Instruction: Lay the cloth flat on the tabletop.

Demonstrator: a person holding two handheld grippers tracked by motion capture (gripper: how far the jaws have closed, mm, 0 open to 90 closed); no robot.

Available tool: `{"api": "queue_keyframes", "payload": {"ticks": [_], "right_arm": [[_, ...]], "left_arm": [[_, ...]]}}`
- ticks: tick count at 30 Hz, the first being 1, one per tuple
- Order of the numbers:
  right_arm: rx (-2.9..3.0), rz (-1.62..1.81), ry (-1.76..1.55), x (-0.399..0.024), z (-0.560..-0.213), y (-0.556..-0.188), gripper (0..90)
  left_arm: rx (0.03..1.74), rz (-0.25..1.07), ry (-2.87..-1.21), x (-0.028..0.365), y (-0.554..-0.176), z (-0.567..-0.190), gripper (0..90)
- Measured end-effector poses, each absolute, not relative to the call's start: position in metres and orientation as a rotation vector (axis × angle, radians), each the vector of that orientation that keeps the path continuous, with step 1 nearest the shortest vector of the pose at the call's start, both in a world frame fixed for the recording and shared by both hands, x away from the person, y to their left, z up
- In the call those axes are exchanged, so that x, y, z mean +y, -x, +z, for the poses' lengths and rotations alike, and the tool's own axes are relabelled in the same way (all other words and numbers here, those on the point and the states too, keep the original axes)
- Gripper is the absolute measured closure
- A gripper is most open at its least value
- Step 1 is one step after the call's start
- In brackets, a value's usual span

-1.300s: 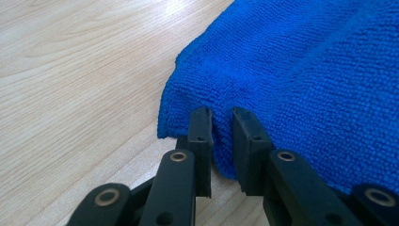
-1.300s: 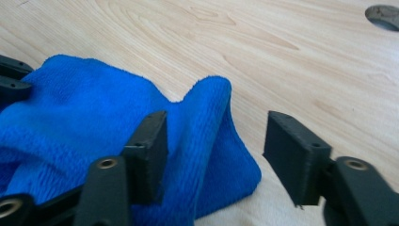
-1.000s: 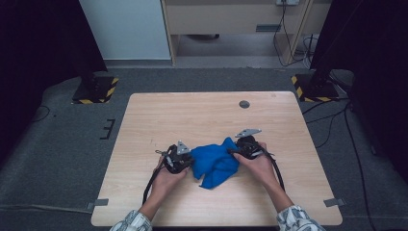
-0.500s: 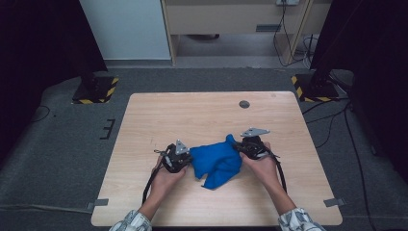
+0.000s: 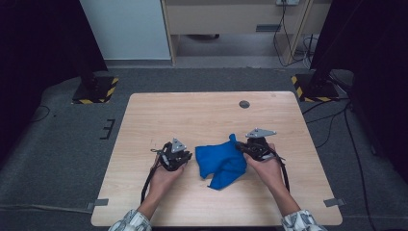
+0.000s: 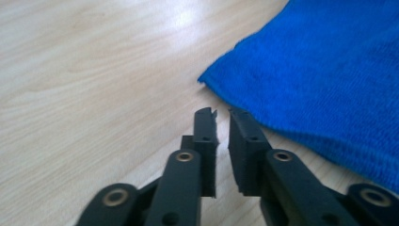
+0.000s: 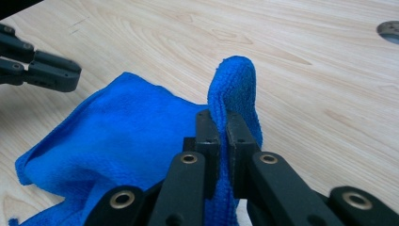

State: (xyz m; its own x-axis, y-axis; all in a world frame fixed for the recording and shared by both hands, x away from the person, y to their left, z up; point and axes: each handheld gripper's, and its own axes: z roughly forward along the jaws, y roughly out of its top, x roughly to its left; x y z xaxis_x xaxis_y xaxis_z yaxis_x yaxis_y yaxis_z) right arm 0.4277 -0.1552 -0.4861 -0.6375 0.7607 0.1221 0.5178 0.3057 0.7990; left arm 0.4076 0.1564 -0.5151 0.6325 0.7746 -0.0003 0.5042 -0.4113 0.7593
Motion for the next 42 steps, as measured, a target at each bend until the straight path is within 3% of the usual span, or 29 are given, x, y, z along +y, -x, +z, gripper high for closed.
{"api": "queue_keyframes", "payload": {"ticks": [8,19,23,30,36,42], "right_arm": [[2.360,1.262,-1.094,-0.138,-0.487,-0.418,86.8],[2.444,1.244,-0.973,-0.120,-0.495,-0.394,84.7],[2.463,1.210,-0.964,-0.116,-0.501,-0.392,82.9],[2.481,1.158,-0.981,-0.115,-0.511,-0.392,79.1],[2.504,1.104,-0.990,-0.113,-0.517,-0.393,77.0],[2.503,1.077,-1.032,-0.115,-0.522,-0.396,71.9]], "left_arm": [[1.038,0.443,-2.056,0.154,-0.415,-0.520,41.6],[1.017,0.359,-2.090,0.145,-0.435,-0.527,36.8],[0.997,0.360,-2.130,0.140,-0.436,-0.531,45.4],[0.948,0.307,-2.149,0.134,-0.431,-0.524,81.0],[0.954,0.381,-2.023,0.144,-0.425,-0.502,85.1],[0.989,0.387,-2.036,0.151,-0.426,-0.506,85.1]]}}
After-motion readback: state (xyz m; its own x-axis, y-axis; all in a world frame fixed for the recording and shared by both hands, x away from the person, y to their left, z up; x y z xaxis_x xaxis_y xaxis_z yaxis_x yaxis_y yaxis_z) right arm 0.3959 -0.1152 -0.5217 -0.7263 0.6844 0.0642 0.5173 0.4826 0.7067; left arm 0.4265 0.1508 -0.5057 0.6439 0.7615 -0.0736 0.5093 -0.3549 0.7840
